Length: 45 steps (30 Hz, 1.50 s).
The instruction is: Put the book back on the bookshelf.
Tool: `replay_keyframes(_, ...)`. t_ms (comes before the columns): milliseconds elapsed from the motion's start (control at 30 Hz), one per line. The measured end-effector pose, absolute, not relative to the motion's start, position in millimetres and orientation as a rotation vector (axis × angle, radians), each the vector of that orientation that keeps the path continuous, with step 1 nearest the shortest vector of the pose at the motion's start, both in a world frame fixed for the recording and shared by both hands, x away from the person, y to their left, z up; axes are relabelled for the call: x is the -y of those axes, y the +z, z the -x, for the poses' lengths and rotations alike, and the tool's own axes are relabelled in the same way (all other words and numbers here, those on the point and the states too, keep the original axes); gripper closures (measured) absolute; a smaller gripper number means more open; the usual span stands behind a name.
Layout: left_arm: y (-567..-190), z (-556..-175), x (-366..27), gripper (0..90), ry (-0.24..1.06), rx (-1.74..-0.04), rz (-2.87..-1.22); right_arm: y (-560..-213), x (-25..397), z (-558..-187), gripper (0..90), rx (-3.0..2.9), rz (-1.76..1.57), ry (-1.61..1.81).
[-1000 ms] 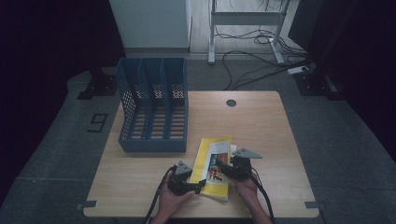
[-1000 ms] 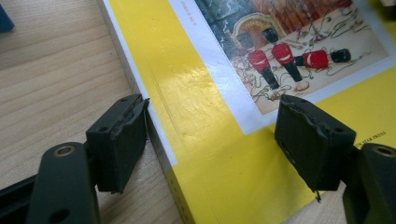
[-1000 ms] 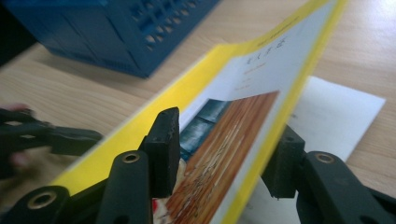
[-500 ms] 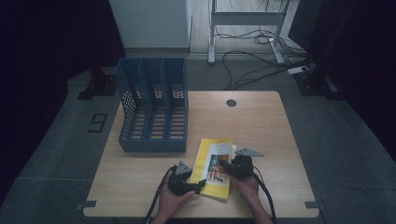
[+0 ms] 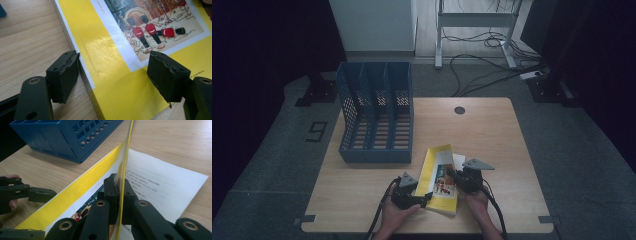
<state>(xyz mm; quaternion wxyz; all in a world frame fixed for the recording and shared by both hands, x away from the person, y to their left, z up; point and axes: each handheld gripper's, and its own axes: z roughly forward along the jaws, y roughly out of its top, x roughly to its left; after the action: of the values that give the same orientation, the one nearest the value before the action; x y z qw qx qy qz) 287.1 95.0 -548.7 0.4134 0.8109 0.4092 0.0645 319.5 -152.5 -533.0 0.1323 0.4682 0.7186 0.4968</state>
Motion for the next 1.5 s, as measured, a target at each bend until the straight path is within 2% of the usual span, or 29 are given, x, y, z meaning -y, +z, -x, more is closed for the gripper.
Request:
replay_keyframes(300,-548.1,-293.6,-90.6,22.9,0.155,-1.021,-2.049,-531.0,152.2,-317.8,87.9,-2.109,-1.313,1.45)
replay_keyframes(500,-546.1,-292.9,-93.1,26.6,0.127,-1.02,-2.062,-529.7,153.5,-317.0,87.9,-2.142,-1.295,1.455)
replay_keyframes(1500,-550.6,-302.2,-103.9,28.1,-0.052,-1.059,-1.923,-515.0,161.2,-304.2,88.0,-2.134,-1.293,1.578)
